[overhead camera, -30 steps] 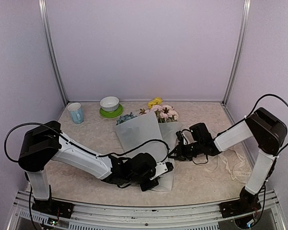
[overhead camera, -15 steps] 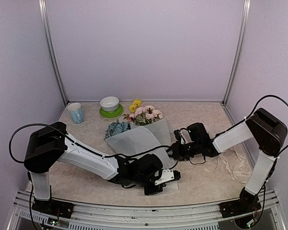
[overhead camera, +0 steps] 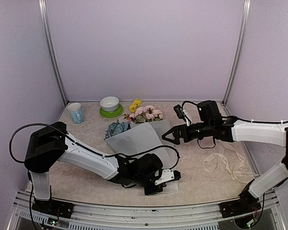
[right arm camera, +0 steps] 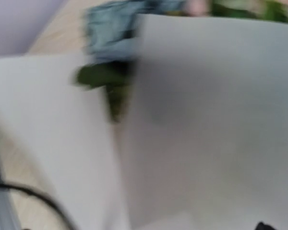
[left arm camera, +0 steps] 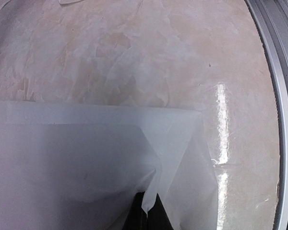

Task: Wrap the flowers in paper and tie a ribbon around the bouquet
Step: Pass from the left arm to the right

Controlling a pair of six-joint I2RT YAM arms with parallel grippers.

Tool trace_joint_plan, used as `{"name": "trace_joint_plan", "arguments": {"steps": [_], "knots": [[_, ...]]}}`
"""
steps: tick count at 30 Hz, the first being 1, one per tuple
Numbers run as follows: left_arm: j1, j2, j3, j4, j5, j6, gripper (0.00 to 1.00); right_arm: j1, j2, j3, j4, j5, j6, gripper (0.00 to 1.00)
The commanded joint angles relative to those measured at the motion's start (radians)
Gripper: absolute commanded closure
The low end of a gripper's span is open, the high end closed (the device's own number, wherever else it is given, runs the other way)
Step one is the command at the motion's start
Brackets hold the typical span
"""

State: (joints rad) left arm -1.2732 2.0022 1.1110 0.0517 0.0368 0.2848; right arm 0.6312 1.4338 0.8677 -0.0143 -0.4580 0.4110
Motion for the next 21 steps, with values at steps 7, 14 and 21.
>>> {"name": "trace_joint_plan", "arguments": {"steps": [7, 14, 21], "knots": [[0.000, 0.033, 0.013, -0.077, 0.022, -0.009, 1.00, 0.050, 0.253, 0.222, -0.035, -0.207, -0.196, 0.28], [0.010, -0.026, 0.030, -0.105, 0.066, -0.038, 0.74, 0.039, 0.267, 0.191, 0.057, -0.153, -0.119, 1.00], [0.026, -0.095, 0.180, -0.239, 0.322, -0.084, 0.57, -0.012, 0.321, 0.132, 0.111, -0.097, -0.054, 1.00]]}}
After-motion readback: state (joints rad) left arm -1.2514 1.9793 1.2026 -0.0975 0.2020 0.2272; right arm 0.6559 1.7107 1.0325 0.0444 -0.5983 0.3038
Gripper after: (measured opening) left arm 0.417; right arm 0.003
